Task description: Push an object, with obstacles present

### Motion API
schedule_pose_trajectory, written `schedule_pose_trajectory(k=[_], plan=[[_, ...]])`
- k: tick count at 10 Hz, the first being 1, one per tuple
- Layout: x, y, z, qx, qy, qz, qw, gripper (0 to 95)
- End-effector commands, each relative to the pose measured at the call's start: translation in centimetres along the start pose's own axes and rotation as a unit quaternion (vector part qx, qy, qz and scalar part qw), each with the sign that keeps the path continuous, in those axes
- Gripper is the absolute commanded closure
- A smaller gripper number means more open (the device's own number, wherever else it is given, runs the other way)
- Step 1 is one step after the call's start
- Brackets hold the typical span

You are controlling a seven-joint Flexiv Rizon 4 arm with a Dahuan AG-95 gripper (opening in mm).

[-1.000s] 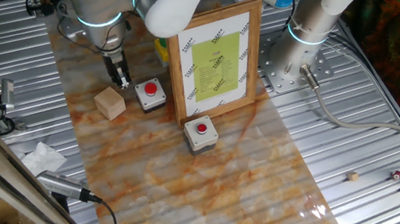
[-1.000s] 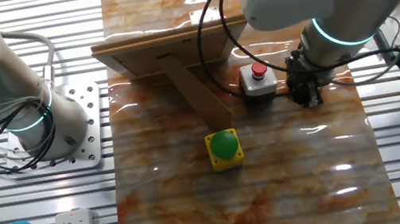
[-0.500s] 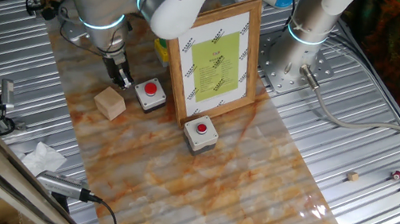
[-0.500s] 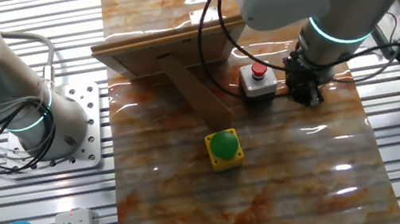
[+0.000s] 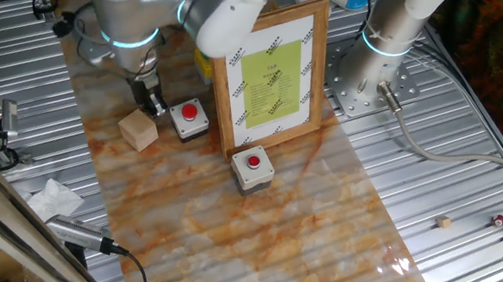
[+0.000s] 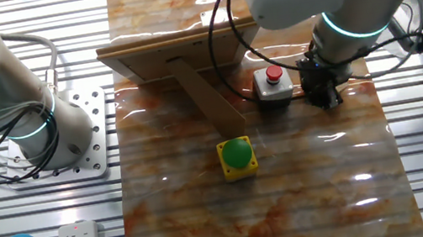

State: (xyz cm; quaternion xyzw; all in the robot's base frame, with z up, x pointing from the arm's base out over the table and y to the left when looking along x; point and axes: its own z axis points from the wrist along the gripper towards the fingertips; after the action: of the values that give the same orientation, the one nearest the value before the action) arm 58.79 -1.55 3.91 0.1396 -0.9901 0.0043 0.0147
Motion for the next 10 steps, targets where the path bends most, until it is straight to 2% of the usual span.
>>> schedule_pose_trajectory(k=[1,10], plan=[[-0.5,0.2,-0.2,-0.001,0.001,0.001,1.0,95.0],[-4.4,2.3,-0.7,-0.004,0.002,0.021,0.9998,95.0]])
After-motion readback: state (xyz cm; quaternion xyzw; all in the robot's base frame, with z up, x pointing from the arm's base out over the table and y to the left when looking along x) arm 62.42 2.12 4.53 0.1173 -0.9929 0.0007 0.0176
